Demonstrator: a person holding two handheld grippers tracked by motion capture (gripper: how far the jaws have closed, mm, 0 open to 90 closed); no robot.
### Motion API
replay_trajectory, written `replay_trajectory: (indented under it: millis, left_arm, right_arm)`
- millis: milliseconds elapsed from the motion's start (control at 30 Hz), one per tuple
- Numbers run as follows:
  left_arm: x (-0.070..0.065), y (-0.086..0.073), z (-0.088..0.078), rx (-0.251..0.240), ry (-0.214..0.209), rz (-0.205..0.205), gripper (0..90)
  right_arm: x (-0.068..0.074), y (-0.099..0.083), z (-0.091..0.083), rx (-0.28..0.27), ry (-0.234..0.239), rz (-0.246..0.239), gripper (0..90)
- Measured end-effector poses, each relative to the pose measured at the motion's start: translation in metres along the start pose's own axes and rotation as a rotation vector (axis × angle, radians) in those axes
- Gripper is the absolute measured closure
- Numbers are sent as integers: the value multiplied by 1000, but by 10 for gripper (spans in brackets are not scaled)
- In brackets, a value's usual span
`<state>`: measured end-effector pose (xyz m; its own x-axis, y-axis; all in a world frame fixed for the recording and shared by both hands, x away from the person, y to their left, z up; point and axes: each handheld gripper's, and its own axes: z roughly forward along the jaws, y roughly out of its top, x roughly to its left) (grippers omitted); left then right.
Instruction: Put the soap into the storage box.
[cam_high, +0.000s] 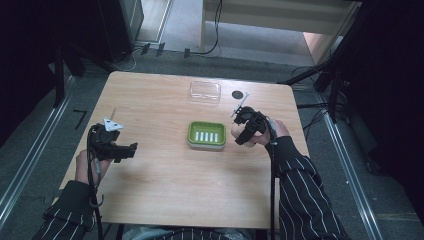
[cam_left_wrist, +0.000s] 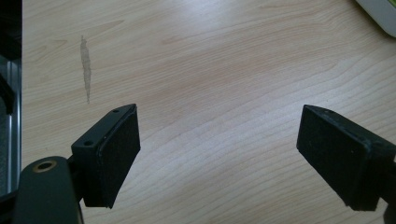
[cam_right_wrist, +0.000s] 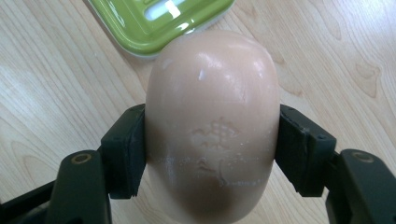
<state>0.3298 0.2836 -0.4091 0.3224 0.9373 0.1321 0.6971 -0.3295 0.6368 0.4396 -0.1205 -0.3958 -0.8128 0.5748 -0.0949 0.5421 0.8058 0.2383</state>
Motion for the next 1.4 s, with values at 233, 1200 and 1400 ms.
replay_trajectory:
  millis: [233, 1200, 1400]
  left_arm:
    - [0, 0, -1, 0, 2, -1, 143]
    - [1, -1, -1, -1, 1, -1, 143]
    - [1, -1, -1, -1, 1, -2, 143]
  right_arm:
    - [0, 5, 0, -10, 0, -15, 334]
    - [6, 33, 0, -28, 11, -88, 334]
    - [8, 39, 2, -32, 18, -100, 334]
